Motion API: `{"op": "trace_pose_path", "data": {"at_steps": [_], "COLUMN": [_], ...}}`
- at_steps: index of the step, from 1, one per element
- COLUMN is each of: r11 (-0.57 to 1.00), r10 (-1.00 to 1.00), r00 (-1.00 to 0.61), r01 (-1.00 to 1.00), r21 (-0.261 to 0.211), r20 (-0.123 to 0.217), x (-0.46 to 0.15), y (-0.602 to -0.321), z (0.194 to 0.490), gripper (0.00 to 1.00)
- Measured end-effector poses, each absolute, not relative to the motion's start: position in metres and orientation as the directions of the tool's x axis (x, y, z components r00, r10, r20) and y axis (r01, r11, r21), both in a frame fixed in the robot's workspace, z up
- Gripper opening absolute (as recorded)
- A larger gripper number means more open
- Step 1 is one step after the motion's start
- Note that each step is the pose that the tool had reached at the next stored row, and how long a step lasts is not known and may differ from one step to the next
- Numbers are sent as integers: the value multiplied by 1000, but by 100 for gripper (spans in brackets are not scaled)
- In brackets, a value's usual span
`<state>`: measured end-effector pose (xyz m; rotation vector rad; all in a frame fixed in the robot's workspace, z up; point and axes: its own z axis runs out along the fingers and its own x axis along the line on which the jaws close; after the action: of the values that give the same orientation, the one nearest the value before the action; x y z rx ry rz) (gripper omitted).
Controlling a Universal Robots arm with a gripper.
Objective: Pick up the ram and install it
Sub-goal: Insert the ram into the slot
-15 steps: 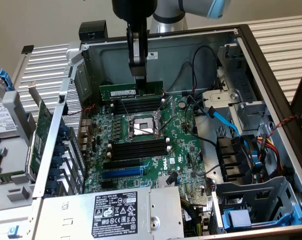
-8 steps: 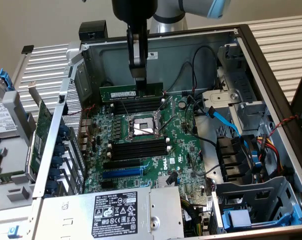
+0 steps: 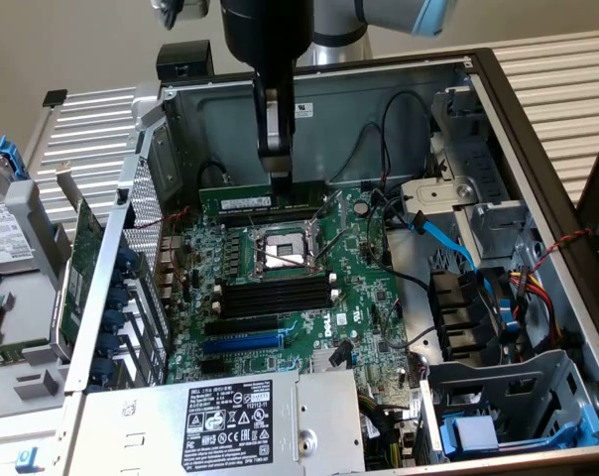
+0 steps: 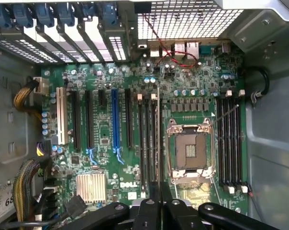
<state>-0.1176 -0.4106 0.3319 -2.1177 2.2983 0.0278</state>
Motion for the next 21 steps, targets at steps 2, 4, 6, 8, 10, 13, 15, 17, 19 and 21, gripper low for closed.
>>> {"op": "trace_pose_path", "data": {"at_steps": [2,4,6,8,10,13,15,17,19,21], "r11": [82,82,82,82,82,82,82,82,81,78], "r10": [-996,-996,-996,-996,-996,-996,-996,-996,-996,-997], "r00": [-82,-82,-82,-82,-82,-82,-82,-82,-81,-78], "r01": [-997,-997,-997,-997,-997,-997,-997,-997,-997,-997], "r21": [2,2,2,2,2,2,2,2,2,2], "r20": [-24,-24,-24,-24,-24,-24,-24,-24,-24,-24], "x": [-117,-117,-116,-115,-115,-115,-115,-115,-116,-116], "y": [-411,-411,-412,-411,-411,-411,-410,-410,-409,-409], "z": [328,325,321,317,314,308,305,301,297,294], "gripper": [12,12,12,12,12,12,12,12,12,12]}}
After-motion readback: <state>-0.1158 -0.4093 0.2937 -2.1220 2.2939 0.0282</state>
